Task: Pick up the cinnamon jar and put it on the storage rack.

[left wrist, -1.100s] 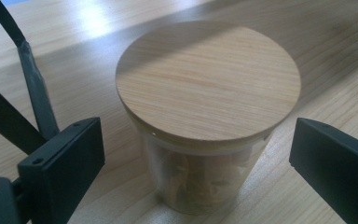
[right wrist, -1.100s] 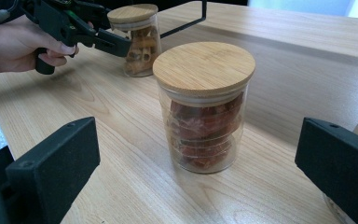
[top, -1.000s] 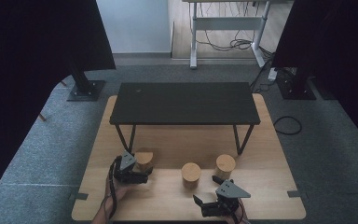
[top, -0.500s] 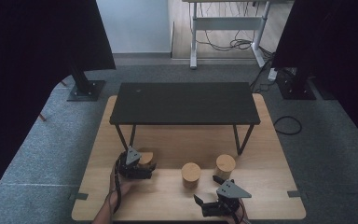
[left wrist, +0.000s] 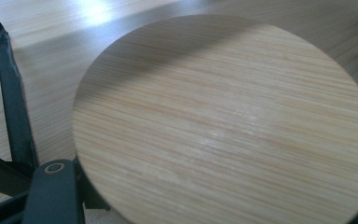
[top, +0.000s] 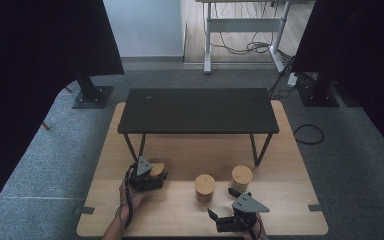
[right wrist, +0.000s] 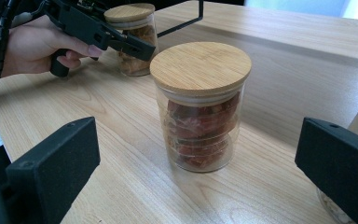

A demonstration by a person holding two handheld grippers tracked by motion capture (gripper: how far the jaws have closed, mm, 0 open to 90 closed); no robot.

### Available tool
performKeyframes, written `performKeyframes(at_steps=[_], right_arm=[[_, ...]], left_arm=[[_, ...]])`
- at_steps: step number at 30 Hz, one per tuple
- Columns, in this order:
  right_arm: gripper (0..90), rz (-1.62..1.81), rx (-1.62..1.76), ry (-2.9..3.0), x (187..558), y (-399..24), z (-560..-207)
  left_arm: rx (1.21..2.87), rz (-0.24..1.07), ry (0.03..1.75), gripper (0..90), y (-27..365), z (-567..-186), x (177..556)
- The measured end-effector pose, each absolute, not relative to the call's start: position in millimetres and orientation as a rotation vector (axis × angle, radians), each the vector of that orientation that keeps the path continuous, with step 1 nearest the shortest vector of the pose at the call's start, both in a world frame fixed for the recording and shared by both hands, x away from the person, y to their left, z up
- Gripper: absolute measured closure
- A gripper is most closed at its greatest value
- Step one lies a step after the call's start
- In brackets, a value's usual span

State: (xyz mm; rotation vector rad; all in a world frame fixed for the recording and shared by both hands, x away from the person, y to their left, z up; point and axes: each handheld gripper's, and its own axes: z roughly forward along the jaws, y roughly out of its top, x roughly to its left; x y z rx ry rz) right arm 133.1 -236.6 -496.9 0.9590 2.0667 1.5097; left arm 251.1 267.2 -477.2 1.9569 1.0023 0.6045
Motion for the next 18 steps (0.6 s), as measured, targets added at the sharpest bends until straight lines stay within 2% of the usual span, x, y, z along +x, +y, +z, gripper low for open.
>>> performKeyframes(at_steps=[18], right_arm=[[0.0,1.497,0.96,2.08,132.5,-234.1,-496.1]], left_arm=[[1.943,0.604,1.003,25.3,271.2,-479.4,251.8]])
